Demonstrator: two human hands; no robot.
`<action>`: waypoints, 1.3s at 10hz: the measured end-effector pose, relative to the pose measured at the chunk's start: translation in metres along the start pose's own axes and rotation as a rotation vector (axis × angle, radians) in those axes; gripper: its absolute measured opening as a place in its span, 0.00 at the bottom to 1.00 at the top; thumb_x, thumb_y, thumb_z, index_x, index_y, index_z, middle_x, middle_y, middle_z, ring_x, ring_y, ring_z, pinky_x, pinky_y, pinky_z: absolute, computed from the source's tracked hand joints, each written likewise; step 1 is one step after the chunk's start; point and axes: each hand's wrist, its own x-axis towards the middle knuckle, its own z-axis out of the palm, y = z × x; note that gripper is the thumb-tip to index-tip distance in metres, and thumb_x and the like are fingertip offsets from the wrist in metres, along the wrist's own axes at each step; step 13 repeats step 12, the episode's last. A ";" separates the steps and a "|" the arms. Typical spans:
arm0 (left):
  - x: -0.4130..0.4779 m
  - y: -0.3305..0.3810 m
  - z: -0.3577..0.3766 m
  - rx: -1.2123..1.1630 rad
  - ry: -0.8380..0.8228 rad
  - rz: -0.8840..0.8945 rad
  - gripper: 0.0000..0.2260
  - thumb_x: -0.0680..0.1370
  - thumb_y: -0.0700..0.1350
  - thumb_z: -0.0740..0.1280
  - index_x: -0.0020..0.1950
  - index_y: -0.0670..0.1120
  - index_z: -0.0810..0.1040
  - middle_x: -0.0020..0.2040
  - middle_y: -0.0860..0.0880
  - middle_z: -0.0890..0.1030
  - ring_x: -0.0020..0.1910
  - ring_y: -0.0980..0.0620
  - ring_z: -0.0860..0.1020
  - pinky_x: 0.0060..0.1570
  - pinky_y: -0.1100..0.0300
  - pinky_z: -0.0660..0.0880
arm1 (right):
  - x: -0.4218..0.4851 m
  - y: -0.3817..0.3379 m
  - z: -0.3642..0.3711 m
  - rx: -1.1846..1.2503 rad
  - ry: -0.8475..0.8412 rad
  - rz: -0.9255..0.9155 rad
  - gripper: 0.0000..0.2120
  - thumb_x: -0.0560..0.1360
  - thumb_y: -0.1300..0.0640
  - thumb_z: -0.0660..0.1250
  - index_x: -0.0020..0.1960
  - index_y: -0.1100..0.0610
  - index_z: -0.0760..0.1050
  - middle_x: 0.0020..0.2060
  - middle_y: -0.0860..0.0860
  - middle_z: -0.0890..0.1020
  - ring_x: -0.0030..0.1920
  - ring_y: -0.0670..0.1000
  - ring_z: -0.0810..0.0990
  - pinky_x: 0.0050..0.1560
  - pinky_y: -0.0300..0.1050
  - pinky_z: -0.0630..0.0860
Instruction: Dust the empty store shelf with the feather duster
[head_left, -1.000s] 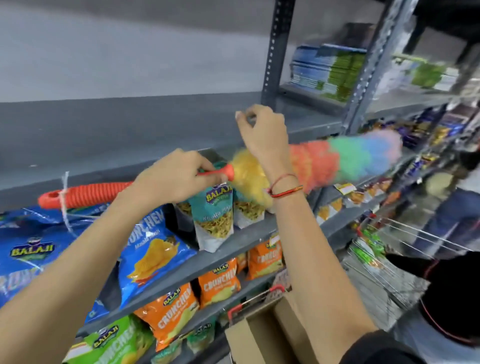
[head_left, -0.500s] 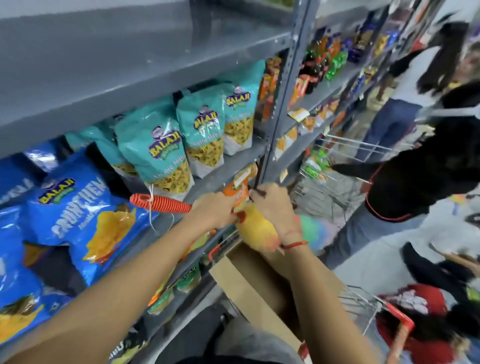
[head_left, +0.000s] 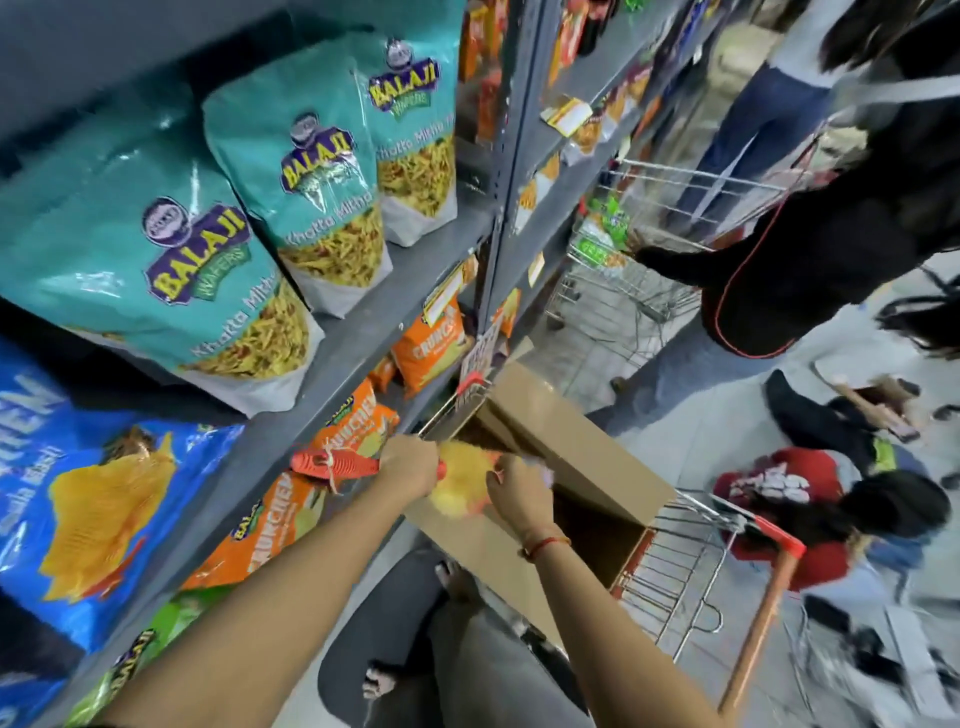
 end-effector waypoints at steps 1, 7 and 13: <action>0.024 0.006 0.018 -0.048 -0.077 -0.009 0.14 0.77 0.38 0.61 0.62 0.43 0.76 0.63 0.42 0.78 0.62 0.44 0.76 0.57 0.54 0.74 | 0.016 0.006 0.015 0.006 -0.087 0.021 0.14 0.78 0.56 0.60 0.61 0.63 0.73 0.59 0.61 0.78 0.60 0.59 0.77 0.57 0.50 0.74; 0.075 -0.019 0.069 -0.036 -0.254 -0.059 0.15 0.79 0.38 0.59 0.66 0.43 0.73 0.65 0.43 0.76 0.64 0.43 0.74 0.60 0.51 0.72 | 0.071 0.007 0.036 -0.042 -0.229 0.096 0.14 0.77 0.57 0.63 0.59 0.65 0.74 0.58 0.63 0.79 0.59 0.63 0.78 0.57 0.55 0.76; 0.045 -0.026 0.040 -0.163 0.004 0.017 0.12 0.77 0.44 0.62 0.59 0.44 0.78 0.56 0.43 0.79 0.57 0.42 0.76 0.51 0.51 0.74 | 0.050 -0.027 0.020 -0.061 -0.186 -0.030 0.15 0.76 0.61 0.61 0.60 0.63 0.74 0.58 0.62 0.79 0.59 0.63 0.77 0.56 0.56 0.78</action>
